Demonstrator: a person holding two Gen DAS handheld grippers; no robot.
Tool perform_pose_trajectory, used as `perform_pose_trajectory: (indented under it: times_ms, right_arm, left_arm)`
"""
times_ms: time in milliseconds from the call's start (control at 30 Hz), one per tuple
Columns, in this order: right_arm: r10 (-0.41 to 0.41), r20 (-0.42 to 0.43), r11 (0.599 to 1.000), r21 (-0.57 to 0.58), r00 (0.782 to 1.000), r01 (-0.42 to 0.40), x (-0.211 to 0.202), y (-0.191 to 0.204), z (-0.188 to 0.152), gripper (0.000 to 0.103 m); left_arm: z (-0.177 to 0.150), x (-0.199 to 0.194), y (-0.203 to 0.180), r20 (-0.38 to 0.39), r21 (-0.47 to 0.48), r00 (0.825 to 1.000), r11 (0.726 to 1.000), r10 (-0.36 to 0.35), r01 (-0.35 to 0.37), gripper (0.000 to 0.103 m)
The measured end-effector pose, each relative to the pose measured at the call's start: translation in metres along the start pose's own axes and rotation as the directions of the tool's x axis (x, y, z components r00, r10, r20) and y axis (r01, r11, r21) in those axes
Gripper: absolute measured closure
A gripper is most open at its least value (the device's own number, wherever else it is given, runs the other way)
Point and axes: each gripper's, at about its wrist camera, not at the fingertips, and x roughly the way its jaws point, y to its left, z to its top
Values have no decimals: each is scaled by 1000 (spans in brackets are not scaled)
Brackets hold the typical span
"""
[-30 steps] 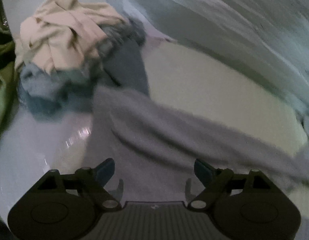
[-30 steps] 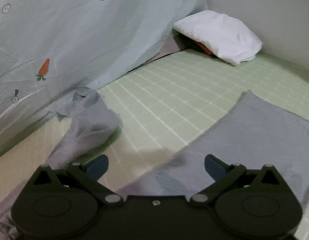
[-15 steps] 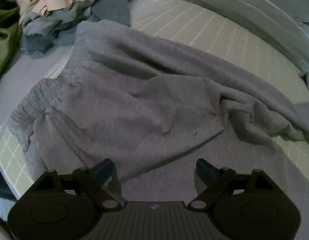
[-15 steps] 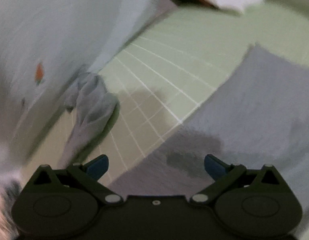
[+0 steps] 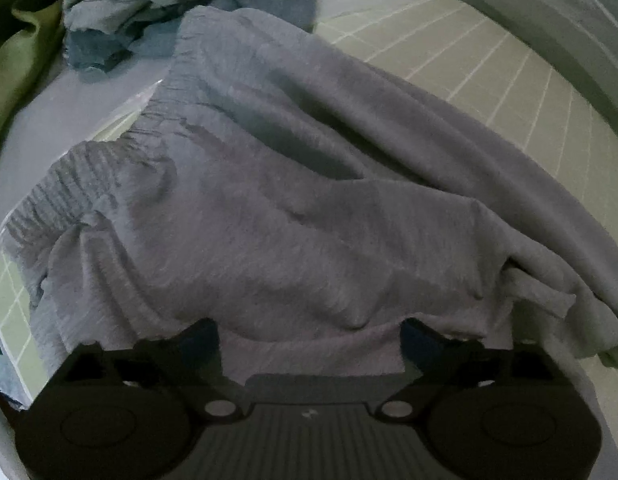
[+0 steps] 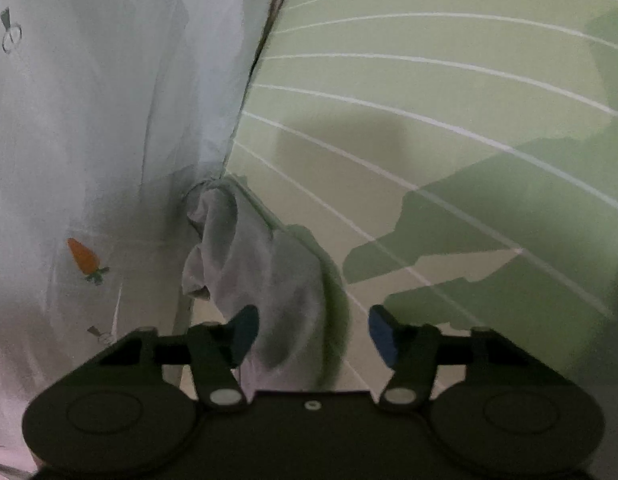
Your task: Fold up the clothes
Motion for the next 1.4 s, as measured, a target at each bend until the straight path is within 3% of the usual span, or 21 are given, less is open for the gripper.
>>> perform_pose_trajectory:
  times_ms: [133,200,233,367,467,633,733,867,900,967,1067,1133,1200,1300,1400]
  right_arm:
    - [4,-22,1000,12,1000,-4,22,7,8,64]
    - [-11,-22,1000,3,1000,11,26,10,7,95]
    - [-4,-1,1000,-9,1000,4,21,11,6,100]
    - [27,80,998,-62,996,-22,1,17,1,101]
    - [47,161,992,-125,986,-27,-45,23,-1,101]
    - [67,337,973,-229,939,13,-123,47,-6,101]
    - [100,410,929,-366,906,63,-147,85,-10,101]
    - [168,407,819,-564,898,103,-118,151,-11,101]
    - [176,391,797,-596,903,103,-101,167,-9,101]
    - [181,309,755,-652,934,70,-56,193,-1,98]
    - [83,203,736,-672,976,77,-2,203,2,72]
    - [27,140,725,-684,990,77,30,207,4,64]
    - [12,177,732,-672,984,111,19,184,-1,43]
    - [-62,253,737,-641,966,215,1,143,-5,42]
    - [-194,303,696,-628,933,348,-7,101,-3,42]
  left_arm:
    - [2,2,-3,9,21,1000,1000,-1,1,0]
    - [3,2,-3,9,22,1000,1000,-4,4,0]
    - [3,2,-3,10,23,1000,1000,-6,6,0]
    - [2,2,-4,14,31,1000,999,-11,10,0]
    - [1,1,-6,18,36,1000,999,-15,14,0]
    - [0,1,-7,22,45,1000,999,-20,19,0]
    - [1,2,-5,24,48,999,999,-21,20,0]
    - [2,3,-3,26,53,999,998,-23,22,0]
    - [2,3,-3,27,54,999,998,-24,22,0]
    - [1,3,-3,31,54,999,998,-24,22,0]
    - [1,3,-1,31,54,999,998,-25,23,0]
    - [0,3,-1,35,55,999,998,-26,24,0]
    - [-1,2,-1,39,51,999,998,-24,22,0]
    - [-1,2,-2,35,45,999,999,-21,20,0]
    - [1,3,-2,24,44,1000,999,-20,19,0]
